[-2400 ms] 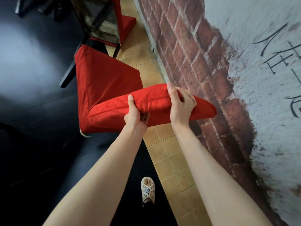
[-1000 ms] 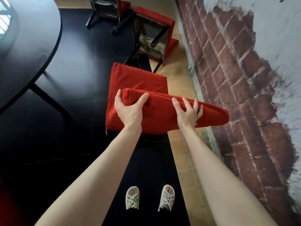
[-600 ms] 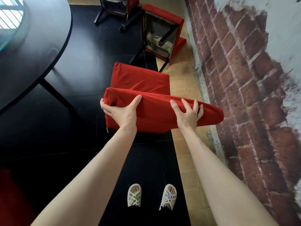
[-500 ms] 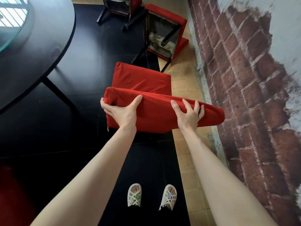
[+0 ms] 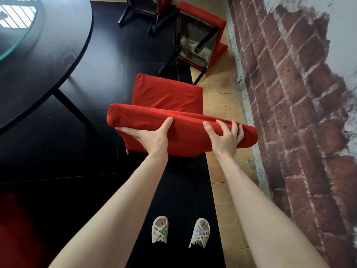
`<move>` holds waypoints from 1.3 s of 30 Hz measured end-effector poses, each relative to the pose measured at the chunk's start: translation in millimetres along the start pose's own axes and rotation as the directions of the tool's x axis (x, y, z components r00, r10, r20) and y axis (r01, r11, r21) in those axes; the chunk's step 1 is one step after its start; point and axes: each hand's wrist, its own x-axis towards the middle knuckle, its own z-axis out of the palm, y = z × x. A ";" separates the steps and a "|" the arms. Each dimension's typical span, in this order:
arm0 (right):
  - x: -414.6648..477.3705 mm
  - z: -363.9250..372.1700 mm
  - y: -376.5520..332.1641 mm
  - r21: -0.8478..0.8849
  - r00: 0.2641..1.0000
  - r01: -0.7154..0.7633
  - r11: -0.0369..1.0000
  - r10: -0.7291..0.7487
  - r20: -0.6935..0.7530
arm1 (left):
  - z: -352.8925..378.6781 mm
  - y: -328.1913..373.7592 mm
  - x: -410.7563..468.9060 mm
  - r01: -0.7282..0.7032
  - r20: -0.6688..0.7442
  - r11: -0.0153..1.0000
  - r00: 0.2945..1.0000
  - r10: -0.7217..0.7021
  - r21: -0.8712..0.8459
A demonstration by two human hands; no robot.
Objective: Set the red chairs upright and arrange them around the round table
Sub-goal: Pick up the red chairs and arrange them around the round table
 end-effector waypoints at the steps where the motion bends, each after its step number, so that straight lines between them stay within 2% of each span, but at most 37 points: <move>1: -1.0 2.6 -1.3 -0.008 1.000 0.009 1.000 -0.009 -0.001 | 0.5 -1.5 -0.5 0.004 -0.004 1.000 1.000 -0.004 -0.003; 12: -6.3 16.2 -9.7 -0.056 0.998 0.059 0.997 -0.058 0.012 | -13.3 -7.5 14.6 0.032 -0.004 0.998 0.999 -0.032 -0.045; 22: -14.9 31.4 -14.8 -0.121 0.990 0.139 0.983 -0.135 0.042 | -38.1 -23.3 18.7 0.176 -0.055 0.974 0.981 -0.185 -0.145; 39: -21.7 32.4 -12.0 -0.153 0.985 0.156 0.976 -0.144 0.091 | -50.8 -23.2 13.5 0.238 -0.032 0.961 0.969 -0.244 -0.143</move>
